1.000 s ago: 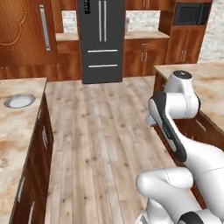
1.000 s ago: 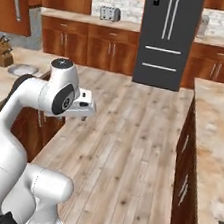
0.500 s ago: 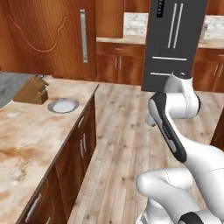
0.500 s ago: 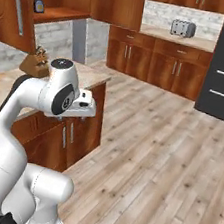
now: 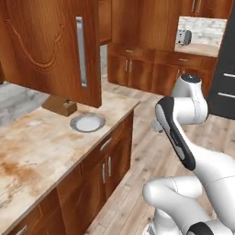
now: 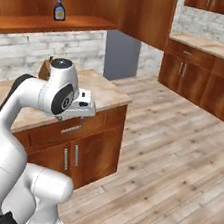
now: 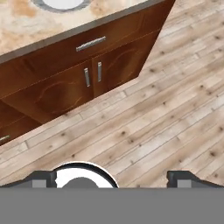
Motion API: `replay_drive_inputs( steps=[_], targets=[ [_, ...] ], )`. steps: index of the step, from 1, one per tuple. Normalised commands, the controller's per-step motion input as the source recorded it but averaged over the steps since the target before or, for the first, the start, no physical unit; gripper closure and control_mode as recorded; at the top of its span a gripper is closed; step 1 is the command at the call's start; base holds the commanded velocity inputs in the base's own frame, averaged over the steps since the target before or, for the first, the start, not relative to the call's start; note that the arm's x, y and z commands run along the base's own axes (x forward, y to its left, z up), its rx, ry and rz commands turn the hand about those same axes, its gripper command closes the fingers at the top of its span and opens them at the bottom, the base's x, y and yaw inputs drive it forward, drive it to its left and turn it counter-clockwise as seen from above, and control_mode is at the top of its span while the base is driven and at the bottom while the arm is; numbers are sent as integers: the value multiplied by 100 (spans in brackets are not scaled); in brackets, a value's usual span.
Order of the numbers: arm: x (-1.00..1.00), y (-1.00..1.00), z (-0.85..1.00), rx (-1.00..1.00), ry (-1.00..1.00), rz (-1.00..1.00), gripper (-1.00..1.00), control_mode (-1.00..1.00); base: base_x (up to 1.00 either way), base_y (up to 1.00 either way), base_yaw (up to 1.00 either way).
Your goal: Move the hot dog bun to the plate on the dining table and place the condiment next to that plate. Then navigate to the fridge and take the sausage and place it on the plate as well.
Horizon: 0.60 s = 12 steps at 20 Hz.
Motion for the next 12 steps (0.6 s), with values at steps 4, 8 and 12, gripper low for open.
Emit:
replay_drive_inputs(
  steps=[4, 8, 12],
  targets=[
    [0, 0, 0, 0, 0, 0, -100, 100, 75, -37, 57],
    [0, 0, 0, 0, 0, 0, -100, 100, 65, -37, 58],
    [0, 0, 0, 0, 0, 0, -100, 100, 67, -24, 56]
  ],
)
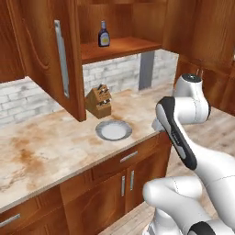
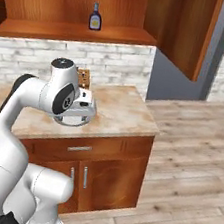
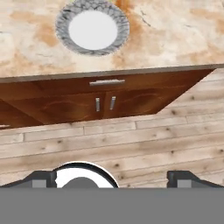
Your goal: Move the hot dog bun to the plate on the dining table and place the condiment next to that plate. Then navigate to the fridge and take the sausage and place it on the plate as well.
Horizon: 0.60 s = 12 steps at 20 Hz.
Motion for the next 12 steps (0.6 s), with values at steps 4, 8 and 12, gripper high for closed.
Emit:
replay_drive_inputs(
  steps=[4, 8, 12],
  targets=[
    [0, 0, 0, 0, 0, 0, -100, 100, 67, -35, 55],
    [0, 0, 0, 0, 0, 0, -100, 100, 57, -48, 50],
    [0, 0, 0, 0, 0, 0, -100, 100, 55, -34, 38]
  ],
)
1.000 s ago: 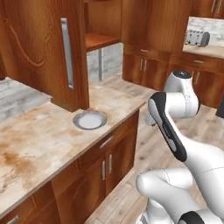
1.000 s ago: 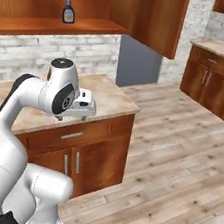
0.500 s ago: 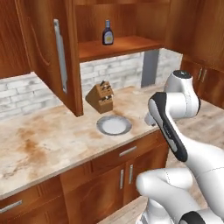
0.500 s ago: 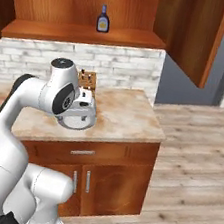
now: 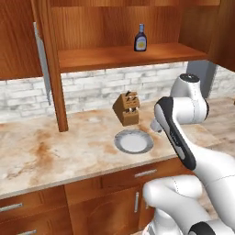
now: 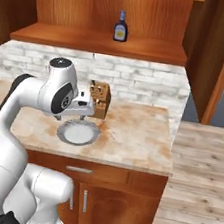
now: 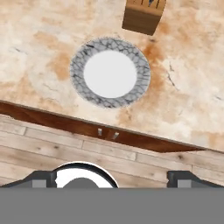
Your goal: Move the hot dog bun to the plate on the dining table and place the condiment next to that plate. Then navigate to the fridge and take the sausage and place it on the plate as well.
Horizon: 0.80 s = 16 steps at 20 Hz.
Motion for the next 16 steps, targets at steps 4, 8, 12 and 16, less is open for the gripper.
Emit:
replay_drive_inputs(
  steps=[4, 8, 12, 16],
  targets=[
    [0, 0, 0, 0, 0, 0, -100, 100, 66, -16, 18],
    [0, 0, 0, 0, 0, 0, -100, 100, 30, -31, 4],
    [0, 0, 0, 0, 0, 0, -100, 100, 0, -45, 1],
    [0, 0, 0, 0, 0, 0, -100, 100, 15, -28, 0]
  ],
)
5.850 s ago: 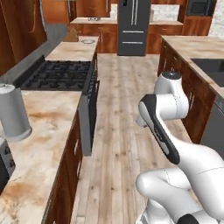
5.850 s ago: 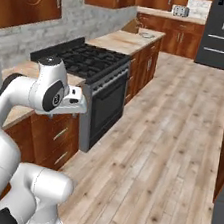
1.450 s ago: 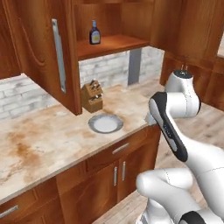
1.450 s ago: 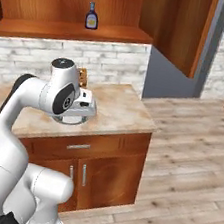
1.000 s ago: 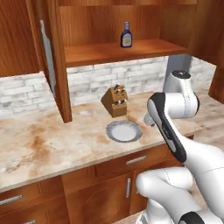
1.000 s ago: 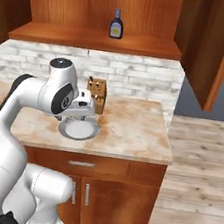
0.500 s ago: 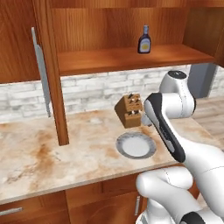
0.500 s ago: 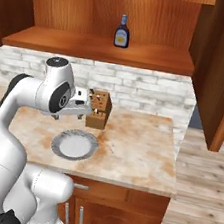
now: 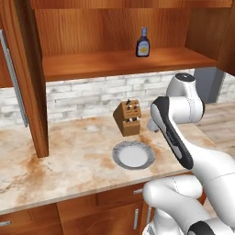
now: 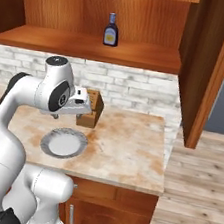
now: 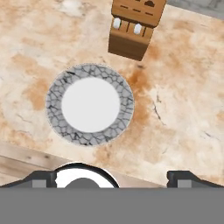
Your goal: Move the hot dog bun to the plate on the dining table and place the condiment next to that plate. Then navigate to the fridge and take the sausage and place it on the plate as well.
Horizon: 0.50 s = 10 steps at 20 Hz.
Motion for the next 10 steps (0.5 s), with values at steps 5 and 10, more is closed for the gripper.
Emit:
replay_drive_inputs(
  steps=[5, 10],
  targets=[
    [0, 0, 0, 0, 0, 0, -100, 100, 30, -26, 0],
    [0, 0, 0, 0, 0, 0, -100, 100, 38, -29, 0]
  ],
)
